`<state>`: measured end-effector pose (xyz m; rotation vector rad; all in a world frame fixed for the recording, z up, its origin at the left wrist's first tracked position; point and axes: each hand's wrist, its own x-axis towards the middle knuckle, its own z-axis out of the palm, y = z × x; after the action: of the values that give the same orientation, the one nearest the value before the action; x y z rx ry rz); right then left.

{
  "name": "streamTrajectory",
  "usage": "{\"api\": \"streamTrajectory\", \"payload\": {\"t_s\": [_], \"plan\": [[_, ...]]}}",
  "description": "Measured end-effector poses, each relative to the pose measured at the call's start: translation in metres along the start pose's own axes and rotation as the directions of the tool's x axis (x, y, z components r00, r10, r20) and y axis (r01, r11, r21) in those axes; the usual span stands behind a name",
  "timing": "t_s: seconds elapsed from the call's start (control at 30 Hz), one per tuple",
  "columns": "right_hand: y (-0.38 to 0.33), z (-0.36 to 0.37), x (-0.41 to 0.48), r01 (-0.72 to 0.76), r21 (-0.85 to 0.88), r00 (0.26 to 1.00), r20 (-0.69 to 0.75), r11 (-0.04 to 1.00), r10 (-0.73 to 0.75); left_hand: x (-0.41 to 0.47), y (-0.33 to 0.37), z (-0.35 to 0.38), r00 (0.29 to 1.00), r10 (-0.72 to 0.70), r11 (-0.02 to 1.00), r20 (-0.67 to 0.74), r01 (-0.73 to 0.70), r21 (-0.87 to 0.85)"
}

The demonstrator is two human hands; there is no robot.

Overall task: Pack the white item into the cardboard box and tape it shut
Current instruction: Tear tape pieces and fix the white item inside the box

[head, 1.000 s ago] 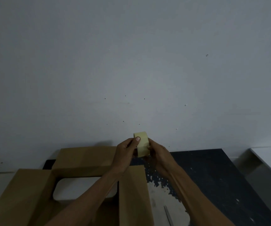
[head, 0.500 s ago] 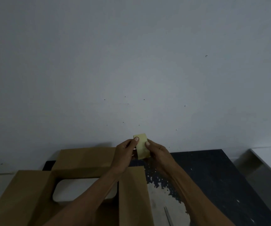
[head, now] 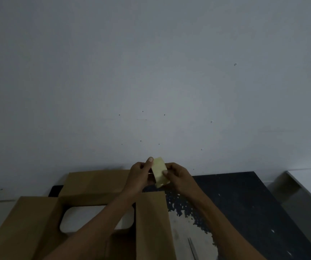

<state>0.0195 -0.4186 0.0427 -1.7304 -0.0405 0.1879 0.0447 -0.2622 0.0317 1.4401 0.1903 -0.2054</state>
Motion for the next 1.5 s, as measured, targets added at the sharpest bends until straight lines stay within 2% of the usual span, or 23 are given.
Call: {"api": "streamTrajectory", "payload": {"t_s": [0.03,0.07,0.13,0.17,0.23,0.47,0.63,0.77,0.87,1.0,1.1,1.23,1.3,1.33,1.37,1.43,1.47,1.5], "plan": [[0.002,0.001,0.0,0.012,-0.032,1.0,-0.003,0.999,-0.012,0.001,0.0,-0.001,0.994,0.096,0.98,-0.054,-0.085,0.182],[0.003,0.002,0.0,0.026,-0.065,1.0,-0.011,0.998,-0.027,0.001,0.0,-0.003,0.965,0.246,0.907,-0.087,-0.197,0.371],[0.004,0.003,0.0,0.061,-0.151,0.997,-0.03,0.987,-0.066,0.0,0.0,-0.004,0.854,0.52,0.677,0.011,-0.42,0.604],[0.003,0.003,-0.001,0.077,-0.185,0.996,-0.038,0.98,-0.085,-0.001,0.0,-0.005,0.807,0.582,0.583,0.097,-0.498,0.642],[0.0,0.002,0.0,0.094,-0.233,0.993,-0.043,0.968,-0.107,-0.004,-0.001,-0.006,0.758,0.615,0.478,0.217,-0.577,0.662],[-0.001,-0.005,0.001,0.116,-0.29,0.99,-0.048,0.95,-0.136,-0.005,-0.001,-0.008,0.635,0.698,0.304,0.331,-0.681,0.667],[-0.003,-0.004,-0.002,0.147,-0.325,0.986,-0.022,0.934,-0.163,-0.004,0.004,-0.003,0.724,0.635,0.461,0.27,-0.635,0.62],[-0.004,-0.005,-0.004,0.158,-0.339,0.985,-0.011,0.927,-0.172,0.001,0.007,-0.004,0.748,0.598,0.477,0.288,-0.621,0.622],[-0.004,-0.006,-0.005,0.161,-0.341,0.986,0.007,0.926,-0.169,0.003,0.01,-0.005,0.735,0.602,0.424,0.313,-0.627,0.654],[-0.002,-0.003,-0.005,0.161,-0.343,0.985,-0.01,0.926,-0.174,0.002,0.011,-0.003,0.698,0.607,0.285,0.381,-0.638,0.715],[0.0,-0.005,-0.006,0.16,-0.348,0.986,0.004,0.924,-0.169,0.005,0.013,-0.004,0.719,0.569,0.297,0.4,-0.633,0.714],[0.002,-0.005,-0.007,0.161,-0.355,0.986,0.019,0.921,-0.165,0.009,0.016,-0.004,0.703,0.531,0.179,0.473,-0.638,0.749],[0.003,-0.005,-0.008,0.161,-0.33,0.986,0.017,0.93,-0.165,0.009,0.016,-0.002,0.701,0.49,0.159,0.519,-0.657,0.737],[0.002,-0.005,-0.008,0.159,-0.319,0.986,0.012,0.934,-0.164,0.009,0.015,-0.002,0.701,0.474,0.178,0.533,-0.669,0.722],[0.001,-0.006,-0.008,0.156,-0.313,0.987,0.007,0.937,-0.162,0.008,0.013,-0.002,0.712,0.469,0.248,0.523,-0.674,0.696],[-0.001,-0.009,-0.01,0.14,-0.302,0.989,-0.005,0.943,-0.148,0.004,0.011,-0.005,0.762,0.489,0.473,0.424,-0.64,0.605],[-0.003,-0.01,-0.01,0.126,-0.288,0.991,-0.011,0.949,-0.135,0.003,0.009,-0.007,0.778,0.504,0.55,0.374,-0.623,0.556],[-0.004,-0.011,-0.011,0.11,-0.269,0.993,-0.015,0.957,-0.118,0.003,0.007,-0.007,0.786,0.509,0.582,0.35,-0.614,0.533]]}}
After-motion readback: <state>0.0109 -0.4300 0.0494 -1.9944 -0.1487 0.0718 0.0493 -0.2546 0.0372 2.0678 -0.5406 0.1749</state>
